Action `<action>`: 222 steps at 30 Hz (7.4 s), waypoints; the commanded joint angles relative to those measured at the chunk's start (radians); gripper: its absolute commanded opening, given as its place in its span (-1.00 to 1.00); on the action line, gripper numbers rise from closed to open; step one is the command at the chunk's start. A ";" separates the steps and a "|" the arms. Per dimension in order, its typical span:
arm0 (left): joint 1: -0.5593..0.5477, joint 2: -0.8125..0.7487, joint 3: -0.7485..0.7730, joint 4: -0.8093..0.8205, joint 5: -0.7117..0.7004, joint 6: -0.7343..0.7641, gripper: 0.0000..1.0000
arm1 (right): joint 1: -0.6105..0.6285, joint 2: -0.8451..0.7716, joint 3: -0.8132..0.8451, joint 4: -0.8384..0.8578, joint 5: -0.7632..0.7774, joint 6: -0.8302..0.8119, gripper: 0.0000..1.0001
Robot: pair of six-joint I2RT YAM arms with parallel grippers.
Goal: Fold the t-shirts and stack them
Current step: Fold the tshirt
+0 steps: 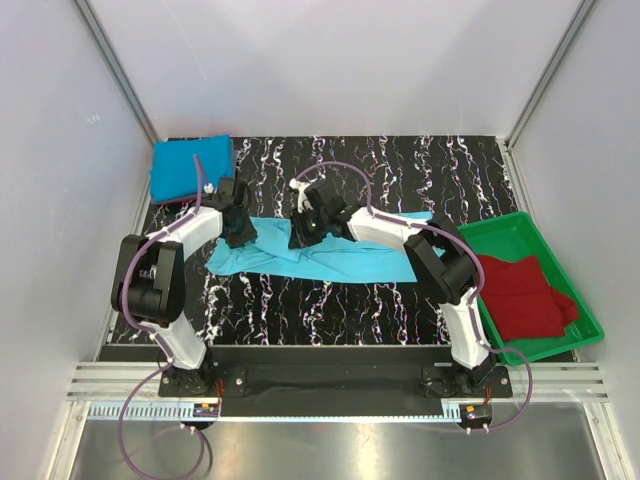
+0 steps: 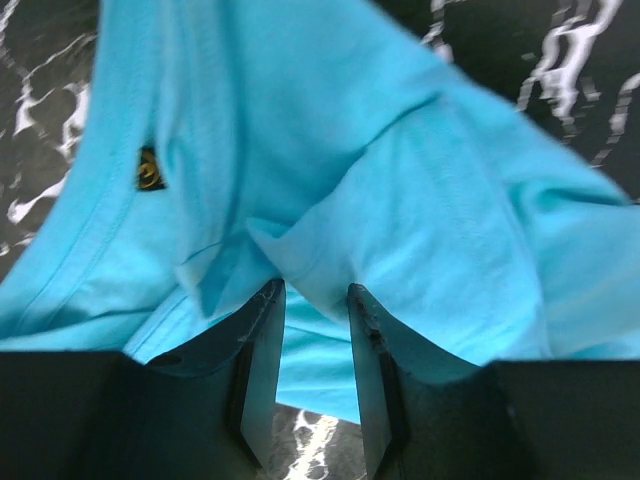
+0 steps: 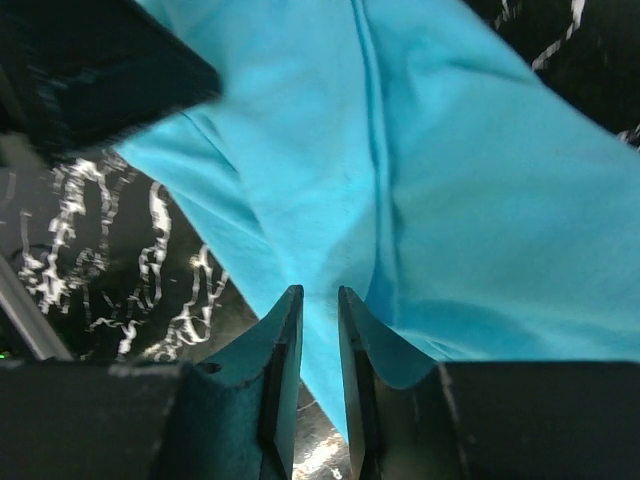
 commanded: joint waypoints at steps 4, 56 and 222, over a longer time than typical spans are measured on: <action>0.001 0.003 -0.002 0.007 -0.072 0.025 -0.25 | 0.008 0.032 -0.025 -0.015 0.054 0.004 -0.47; -0.073 0.661 0.875 -0.089 0.252 0.115 -0.13 | -0.020 -0.496 -0.269 -0.084 0.516 -0.007 -0.40; 0.013 0.707 0.834 0.066 0.315 0.126 -0.11 | -0.301 -0.556 -0.746 -0.465 0.172 0.298 -0.47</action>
